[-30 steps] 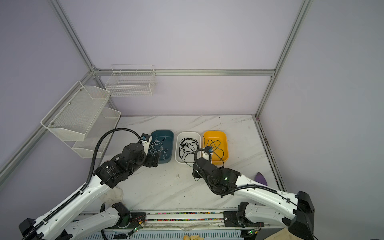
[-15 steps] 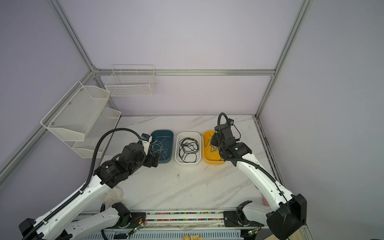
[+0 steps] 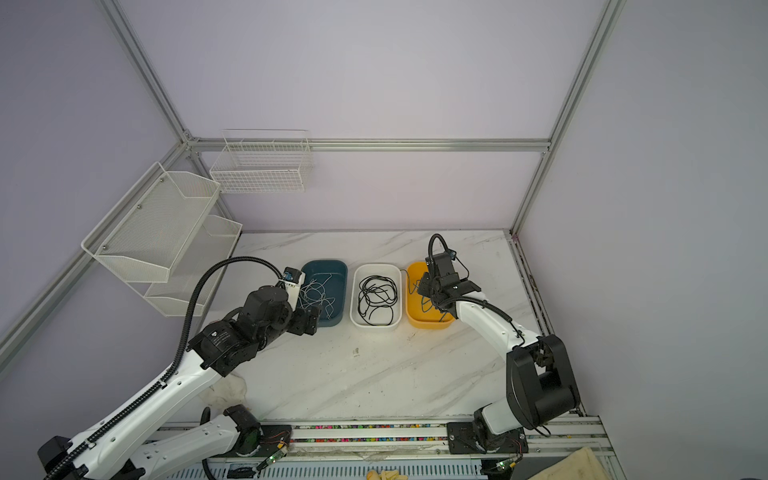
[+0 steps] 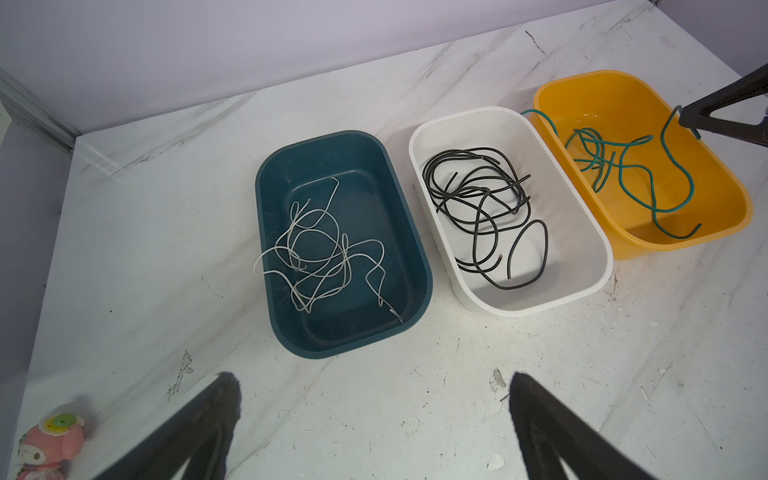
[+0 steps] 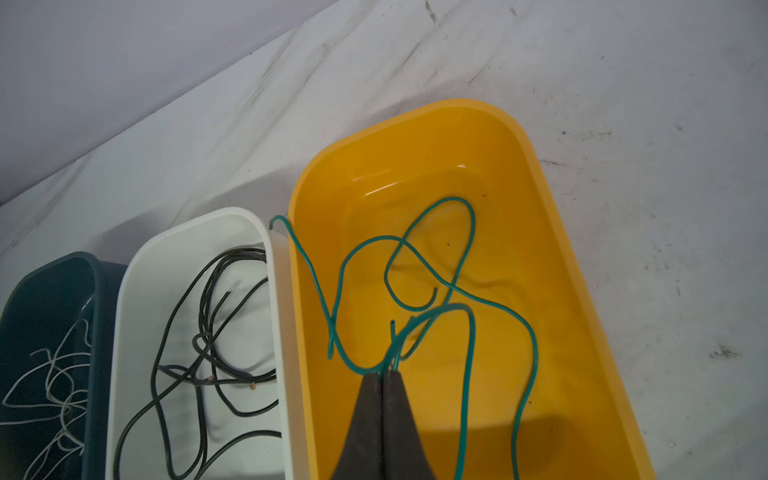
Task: Untangle the cables
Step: 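Lift the green strand with the right gripper toward the yellow tray, then lower the green strand into the yellow tray and open the right gripper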
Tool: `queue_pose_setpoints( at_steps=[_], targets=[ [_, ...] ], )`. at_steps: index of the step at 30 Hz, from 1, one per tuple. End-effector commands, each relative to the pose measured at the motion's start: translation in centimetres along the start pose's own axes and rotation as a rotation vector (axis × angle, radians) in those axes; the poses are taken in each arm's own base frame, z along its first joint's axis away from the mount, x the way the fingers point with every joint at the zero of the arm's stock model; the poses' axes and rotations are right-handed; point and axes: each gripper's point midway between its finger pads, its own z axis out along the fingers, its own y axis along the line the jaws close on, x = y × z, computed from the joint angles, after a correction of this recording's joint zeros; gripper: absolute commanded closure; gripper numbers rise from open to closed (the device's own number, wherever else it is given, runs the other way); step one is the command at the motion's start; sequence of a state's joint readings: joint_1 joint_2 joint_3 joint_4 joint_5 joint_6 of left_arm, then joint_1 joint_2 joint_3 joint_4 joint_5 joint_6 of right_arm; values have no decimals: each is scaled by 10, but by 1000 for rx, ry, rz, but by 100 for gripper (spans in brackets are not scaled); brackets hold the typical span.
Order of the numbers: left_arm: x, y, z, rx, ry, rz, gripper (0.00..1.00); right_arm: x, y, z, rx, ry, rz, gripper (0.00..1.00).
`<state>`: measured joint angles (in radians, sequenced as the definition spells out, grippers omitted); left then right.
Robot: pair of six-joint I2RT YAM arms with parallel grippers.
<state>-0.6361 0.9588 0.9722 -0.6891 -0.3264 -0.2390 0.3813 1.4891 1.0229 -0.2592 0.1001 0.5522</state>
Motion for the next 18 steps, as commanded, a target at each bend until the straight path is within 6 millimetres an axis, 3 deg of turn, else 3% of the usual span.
queue_pose_setpoints(
  at_steps=[1, 4, 8, 10, 18],
  targets=[
    [8, -1, 6, 4, 15, 21, 0, -8, 5, 1, -35, -27, 29, 100],
    [10, -2, 8, 9, 22, 24, 0, -6, 4, 3, -36, -18, 35, 99],
    [10, -4, 9, 14, 31, 26, 0, -6, 7, 2, -48, -11, 52, 77],
    [11, -5, 10, 17, 37, 27, 0, -8, 8, -1, -54, -18, 66, 72],
    [12, -7, 12, 24, 45, 30, 0, -16, 16, -6, -92, -40, 118, 68]
  ],
)
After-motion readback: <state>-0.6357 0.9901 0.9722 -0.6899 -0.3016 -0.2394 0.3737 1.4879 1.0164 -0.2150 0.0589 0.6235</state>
